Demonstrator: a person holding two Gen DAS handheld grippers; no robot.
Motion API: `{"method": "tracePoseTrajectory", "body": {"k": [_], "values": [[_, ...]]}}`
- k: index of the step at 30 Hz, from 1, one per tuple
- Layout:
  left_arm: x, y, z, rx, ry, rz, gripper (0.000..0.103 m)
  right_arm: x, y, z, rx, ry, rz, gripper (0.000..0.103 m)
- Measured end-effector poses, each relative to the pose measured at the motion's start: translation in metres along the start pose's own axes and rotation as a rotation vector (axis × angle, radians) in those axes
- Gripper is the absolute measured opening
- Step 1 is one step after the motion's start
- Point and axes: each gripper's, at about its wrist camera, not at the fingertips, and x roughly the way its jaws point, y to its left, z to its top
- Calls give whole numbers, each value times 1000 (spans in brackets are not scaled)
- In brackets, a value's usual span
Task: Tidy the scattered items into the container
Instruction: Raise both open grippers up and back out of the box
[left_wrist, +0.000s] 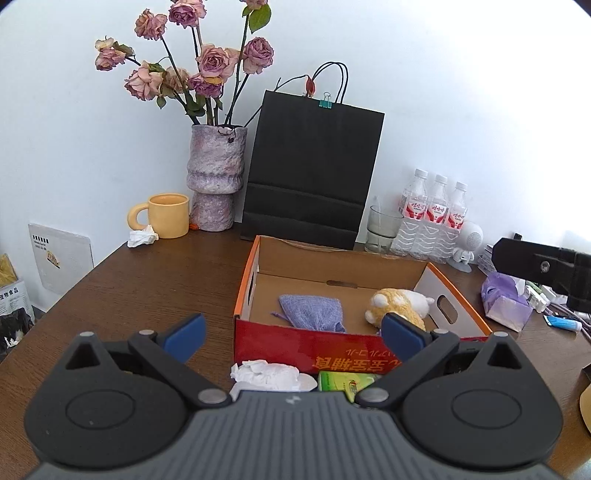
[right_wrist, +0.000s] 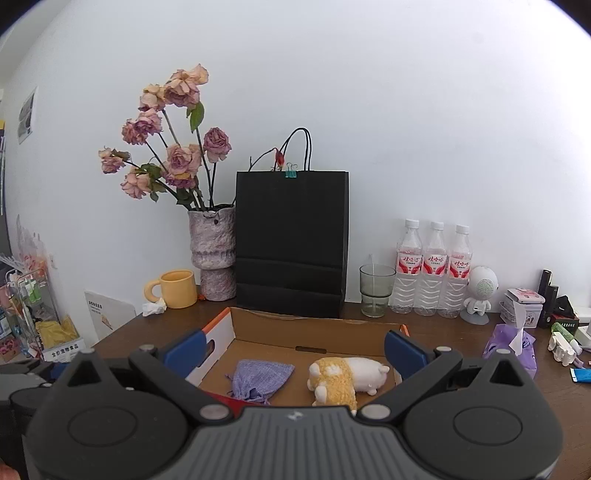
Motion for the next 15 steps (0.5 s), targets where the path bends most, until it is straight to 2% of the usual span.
{"method": "tracePoseTrajectory", "body": {"k": [15], "values": [[-21, -1, -42, 42, -1, -19, 103, -34, 9, -34, -40, 20, -4, 103]]}}
